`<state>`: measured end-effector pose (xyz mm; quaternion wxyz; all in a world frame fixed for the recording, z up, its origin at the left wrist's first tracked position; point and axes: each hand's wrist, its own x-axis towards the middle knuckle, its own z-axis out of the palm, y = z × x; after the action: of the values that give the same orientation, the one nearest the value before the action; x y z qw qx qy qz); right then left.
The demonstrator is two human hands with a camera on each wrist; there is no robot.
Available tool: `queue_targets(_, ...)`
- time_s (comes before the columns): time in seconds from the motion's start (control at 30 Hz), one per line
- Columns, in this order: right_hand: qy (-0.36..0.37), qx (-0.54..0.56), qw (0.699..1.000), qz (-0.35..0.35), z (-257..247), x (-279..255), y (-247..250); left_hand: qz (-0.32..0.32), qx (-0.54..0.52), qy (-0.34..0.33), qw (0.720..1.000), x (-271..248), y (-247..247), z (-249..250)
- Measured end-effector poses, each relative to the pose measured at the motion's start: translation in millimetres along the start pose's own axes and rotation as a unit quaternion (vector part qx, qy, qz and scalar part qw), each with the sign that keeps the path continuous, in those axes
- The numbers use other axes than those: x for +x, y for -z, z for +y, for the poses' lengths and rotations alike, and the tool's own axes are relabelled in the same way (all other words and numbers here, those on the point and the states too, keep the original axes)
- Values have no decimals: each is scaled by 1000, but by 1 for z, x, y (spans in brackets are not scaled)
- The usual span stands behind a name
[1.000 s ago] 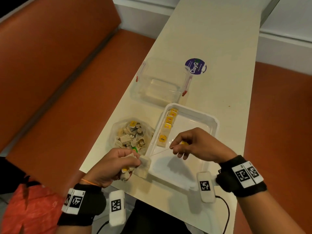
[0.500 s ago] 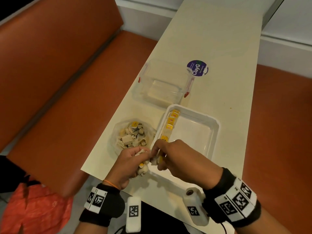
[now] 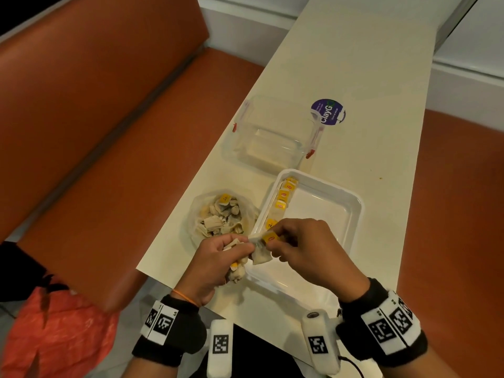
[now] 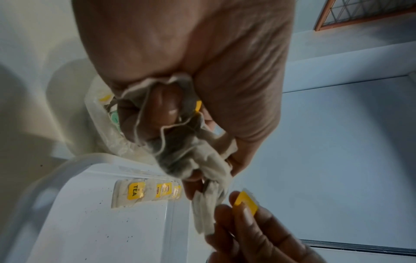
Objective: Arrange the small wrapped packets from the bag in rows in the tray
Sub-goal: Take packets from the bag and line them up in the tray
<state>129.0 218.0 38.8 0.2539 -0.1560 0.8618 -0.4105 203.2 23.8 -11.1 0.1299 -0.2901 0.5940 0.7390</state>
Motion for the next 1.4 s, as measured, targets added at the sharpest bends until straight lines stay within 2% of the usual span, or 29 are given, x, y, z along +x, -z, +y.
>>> queue_targets(0.2,-92,146,984,32,4,2,-5,42,-33,-20,998,2,-4,-2)
queue_targets(0.53,-126,264,956,24,14,7,-13,47,-22,-17,999,0,-8,1)
queue_targets(0.77,-127,284,950,22,21,11,-14,20,-1,-5,1000,0,-10,5)
queue_targets(0.97,-106,255,961,22,28,13,-10,-5,14,2,1000,4,-10,5)
queue_targets(1.07,-120,257,959,22,34,15,-12,-16,33,4,999,8,-11,1)
queue_targets(1.3,-140,288,947,-7,42,14,-12,-22,60,14,998,14,-11,-10)
queue_targets(1.4,-117,280,952,-26,45,16,-12,-19,74,19,997,16,-10,-11)
